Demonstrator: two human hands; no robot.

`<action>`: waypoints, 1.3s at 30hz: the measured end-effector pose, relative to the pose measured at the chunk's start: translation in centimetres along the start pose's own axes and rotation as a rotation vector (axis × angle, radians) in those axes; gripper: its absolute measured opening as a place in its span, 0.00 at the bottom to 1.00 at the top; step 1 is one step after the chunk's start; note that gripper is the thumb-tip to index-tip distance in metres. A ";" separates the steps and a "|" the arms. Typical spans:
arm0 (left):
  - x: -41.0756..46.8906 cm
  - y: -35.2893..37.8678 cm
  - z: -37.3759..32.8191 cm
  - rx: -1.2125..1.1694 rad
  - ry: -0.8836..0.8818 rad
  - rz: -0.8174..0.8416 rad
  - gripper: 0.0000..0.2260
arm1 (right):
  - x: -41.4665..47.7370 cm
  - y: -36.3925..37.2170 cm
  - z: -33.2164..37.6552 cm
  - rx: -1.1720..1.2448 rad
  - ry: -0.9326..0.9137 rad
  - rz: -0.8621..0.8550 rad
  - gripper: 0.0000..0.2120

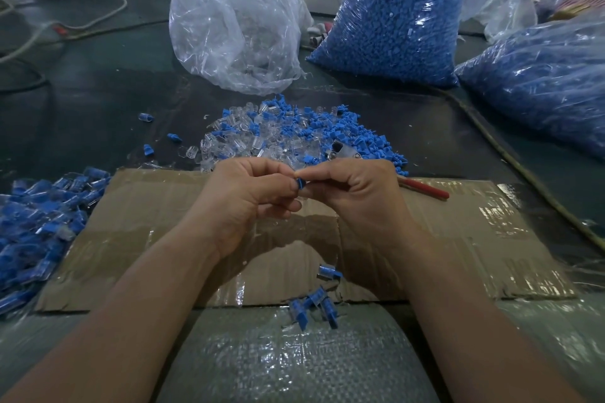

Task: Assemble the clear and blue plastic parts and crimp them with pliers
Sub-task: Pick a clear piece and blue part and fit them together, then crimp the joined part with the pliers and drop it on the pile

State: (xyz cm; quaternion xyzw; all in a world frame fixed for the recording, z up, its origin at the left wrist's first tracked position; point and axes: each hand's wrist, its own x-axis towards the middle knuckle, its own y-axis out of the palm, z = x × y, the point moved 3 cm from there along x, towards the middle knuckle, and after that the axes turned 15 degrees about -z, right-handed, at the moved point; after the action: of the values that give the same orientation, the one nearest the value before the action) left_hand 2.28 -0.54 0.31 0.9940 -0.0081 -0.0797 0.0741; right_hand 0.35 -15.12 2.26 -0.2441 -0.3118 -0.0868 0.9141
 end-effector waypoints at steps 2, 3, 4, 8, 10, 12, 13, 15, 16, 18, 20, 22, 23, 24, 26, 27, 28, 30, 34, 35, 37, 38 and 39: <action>0.0 0.0 0.1 -0.012 -0.003 0.005 0.03 | 0.0 0.0 0.1 -0.015 0.024 0.025 0.13; 0.0 0.0 0.1 -0.022 -0.006 0.008 0.03 | 0.0 -0.1 0.0 -0.018 0.062 0.037 0.14; 0.0 0.0 0.1 -0.037 -0.011 0.007 0.02 | 0.1 -0.4 -0.1 -0.021 0.123 0.039 0.15; 0.2 -0.2 0.2 -0.075 -0.022 -0.043 0.07 | 1.3 -3.1 -2.1 -0.326 0.291 -0.056 0.24; 0.3 -0.3 0.3 -0.076 -0.026 -0.053 0.07 | 1.7 -4.6 -3.6 -0.529 0.381 -0.044 0.31; 0.4 -0.2 0.3 -0.082 -0.028 -0.057 0.07 | 1.6 -5.5 -4.9 -0.645 0.493 0.035 0.39; 0.4 -0.2 0.3 -0.087 -0.027 -0.061 0.07 | 1.4 -5.7 -5.4 -0.683 0.535 0.084 0.42; 0.4 -0.3 0.3 -0.092 -0.021 -0.065 0.07 | 1.1 -5.8 -5.9 -0.741 0.583 0.171 0.45; 0.4 -0.3 0.3 -0.092 -0.019 -0.064 0.06 | 1.0 -5.8 -6.1 -0.760 0.598 0.210 0.46; 0.4 -0.3 0.3 -0.095 -0.020 -0.060 0.06 | 0.9 -5.7 -6.2 -0.794 0.613 0.288 0.45; 0.4 -0.3 0.3 -0.095 -0.018 -0.058 0.06 | 0.9 -5.4 -6.1 -0.832 0.600 0.337 0.42; 0.4 -0.4 0.3 -0.088 -0.012 -0.052 0.07 | 0.9 -5.4 -6.1 -0.845 0.593 0.330 0.39; 0.4 -0.3 0.3 -0.085 -0.011 -0.047 0.07 | 0.9 -5.3 -6.0 -0.840 0.596 0.318 0.38; 0.4 -0.4 0.3 -0.085 -0.010 -0.042 0.07 | 1.0 -5.3 -6.0 -0.834 0.599 0.306 0.36; 0.4 -0.4 0.3 -0.090 -0.012 -0.041 0.07 | 1.1 -5.3 -5.9 -0.824 0.608 0.286 0.35; 0.3 -0.4 0.3 -0.093 -0.014 -0.042 0.07 | 1.1 -5.3 -5.9 -0.818 0.613 0.277 0.34; 0.3 -0.3 0.3 -0.095 -0.017 -0.045 0.08 | 1.1 -5.3 -5.9 -0.809 0.618 0.270 0.33; 0.3 -0.3 0.3 -0.100 -0.021 -0.048 0.08 | 1.3 -5.3 -5.7 -0.779 0.629 0.250 0.29; 0.3 -0.3 0.2 -0.089 -0.008 -0.043 0.08 | 1.5 -5.3 -5.0 -0.778 0.572 0.167 0.17; 0.3 -0.3 0.2 -0.089 -0.005 -0.044 0.08 | 1.5 -5.4 -4.8 -0.780 0.549 0.143 0.15; 0.4 -0.3 0.2 -0.102 -0.001 -0.051 0.08 | 1.6 -5.7 -4.5 -0.765 0.500 0.099 0.15; 0.4 -0.3 0.2 -0.114 0.001 -0.058 0.08 | 1.7 -5.8 -4.3 -0.743 0.480 0.075 0.15; 0.4 -0.3 0.2 -0.131 0.004 -0.065 0.08 | 1.7 -6.0 -4.2 -0.715 0.461 0.047 0.16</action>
State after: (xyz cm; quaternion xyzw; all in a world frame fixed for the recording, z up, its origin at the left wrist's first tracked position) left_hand 2.69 -0.24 -0.01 0.9870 0.0296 -0.0803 0.1363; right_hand 2.08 -22.37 2.82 -0.5269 -0.0441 -0.2210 0.8195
